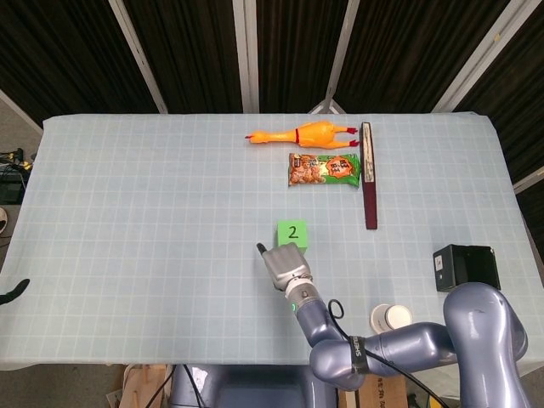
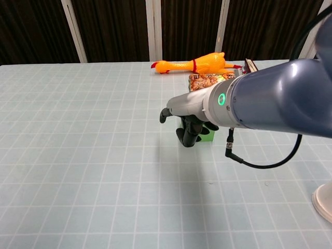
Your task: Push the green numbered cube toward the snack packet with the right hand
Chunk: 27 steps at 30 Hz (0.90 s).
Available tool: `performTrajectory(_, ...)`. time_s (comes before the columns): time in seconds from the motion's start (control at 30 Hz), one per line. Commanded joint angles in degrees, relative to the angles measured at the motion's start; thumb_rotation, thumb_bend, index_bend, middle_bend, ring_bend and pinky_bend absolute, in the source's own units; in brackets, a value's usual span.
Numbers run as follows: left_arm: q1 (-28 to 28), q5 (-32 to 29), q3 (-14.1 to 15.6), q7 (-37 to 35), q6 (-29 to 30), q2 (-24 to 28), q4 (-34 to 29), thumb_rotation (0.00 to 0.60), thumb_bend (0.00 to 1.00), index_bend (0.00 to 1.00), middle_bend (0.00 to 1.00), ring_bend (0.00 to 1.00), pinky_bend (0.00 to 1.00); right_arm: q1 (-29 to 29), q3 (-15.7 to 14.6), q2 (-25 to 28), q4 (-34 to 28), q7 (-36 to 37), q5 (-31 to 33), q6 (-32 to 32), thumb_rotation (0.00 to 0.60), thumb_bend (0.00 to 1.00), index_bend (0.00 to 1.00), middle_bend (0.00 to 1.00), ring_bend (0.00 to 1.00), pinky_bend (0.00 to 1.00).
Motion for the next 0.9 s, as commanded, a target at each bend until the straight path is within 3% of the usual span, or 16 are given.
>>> performTrajectory(0.03,-0.01,-0.28,-0.11,-0.17,-0.15,0.10,0.03,0.600,0.27,0.00,0.00,0.00,0.14,0.44,-0.36,-0.60,0.97,0.14,0.51,0.20,0.600,0.79,0.12,0.83,0.81,0.80)
performTrajectory(0.9,0.04,-0.60,-0.21,0.21,-0.24,0.13,-0.20,0.600,0.27,0.00,0.00,0.00,0.14,-0.20,-2.61,0.77,3.41,2.03,3.47,-2.07,0.600,0.79,0.12,0.83,0.81,0.80)
